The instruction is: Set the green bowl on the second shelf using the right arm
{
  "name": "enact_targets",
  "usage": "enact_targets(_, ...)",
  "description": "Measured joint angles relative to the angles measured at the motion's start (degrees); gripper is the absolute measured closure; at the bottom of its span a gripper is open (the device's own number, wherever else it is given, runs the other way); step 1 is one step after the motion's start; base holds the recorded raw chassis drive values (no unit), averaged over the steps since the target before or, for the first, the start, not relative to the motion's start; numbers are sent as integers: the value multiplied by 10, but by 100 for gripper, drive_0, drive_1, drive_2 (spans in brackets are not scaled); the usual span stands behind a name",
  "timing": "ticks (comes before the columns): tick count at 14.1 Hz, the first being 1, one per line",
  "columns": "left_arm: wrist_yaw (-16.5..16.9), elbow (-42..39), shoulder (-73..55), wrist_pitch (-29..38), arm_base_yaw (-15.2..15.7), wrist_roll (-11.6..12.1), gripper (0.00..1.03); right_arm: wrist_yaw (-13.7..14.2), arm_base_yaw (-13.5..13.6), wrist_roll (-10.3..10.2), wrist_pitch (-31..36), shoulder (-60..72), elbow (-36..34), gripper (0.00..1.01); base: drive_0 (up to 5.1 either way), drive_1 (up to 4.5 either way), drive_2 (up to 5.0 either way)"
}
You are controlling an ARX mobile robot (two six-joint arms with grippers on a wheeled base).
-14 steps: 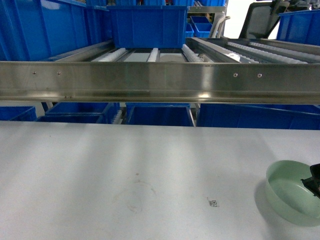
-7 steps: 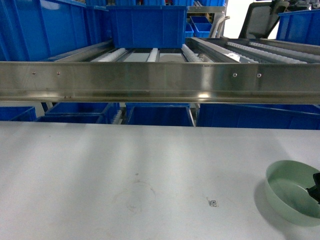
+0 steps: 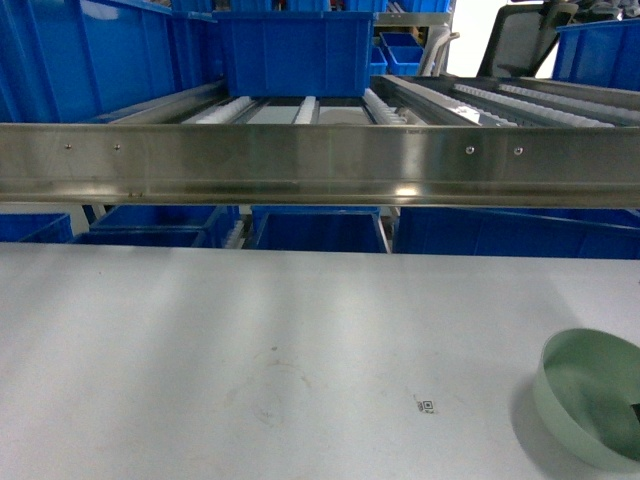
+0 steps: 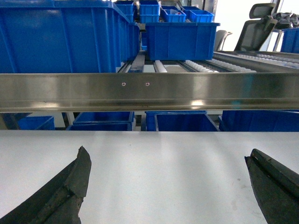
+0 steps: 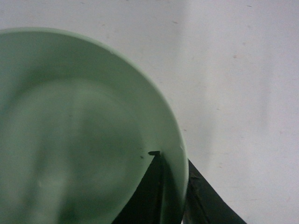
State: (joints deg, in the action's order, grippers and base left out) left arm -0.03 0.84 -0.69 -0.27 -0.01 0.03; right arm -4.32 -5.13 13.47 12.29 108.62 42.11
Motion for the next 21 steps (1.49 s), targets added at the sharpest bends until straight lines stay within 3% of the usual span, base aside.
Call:
enact_targets(1,0,0,0,0,0,0,5,-6,5,-11,5,-2,-2,100,0,0,0)
enact_targets(7,0,0,0,0,0,0,5,-2,10,-16,60,-44,-45,99,0,0,0)
enact_targets(11,0,0,0,0,0,0,5,2,11,-9,110,-200,-91,99,0,0,0)
enact_targets(16,0,0,0,0,0,0,5,-26,5,-36,45,-407,-90,99,0,0,0)
enact_targets(18,0,0,0,0,0,0,5,-43,-13,-65,-15,-530,-89,99,0,0,0)
enact_targets(21,0,0,0,0,0,0,5,-39,-2,-97,-119,-695,-85,99,0,0,0)
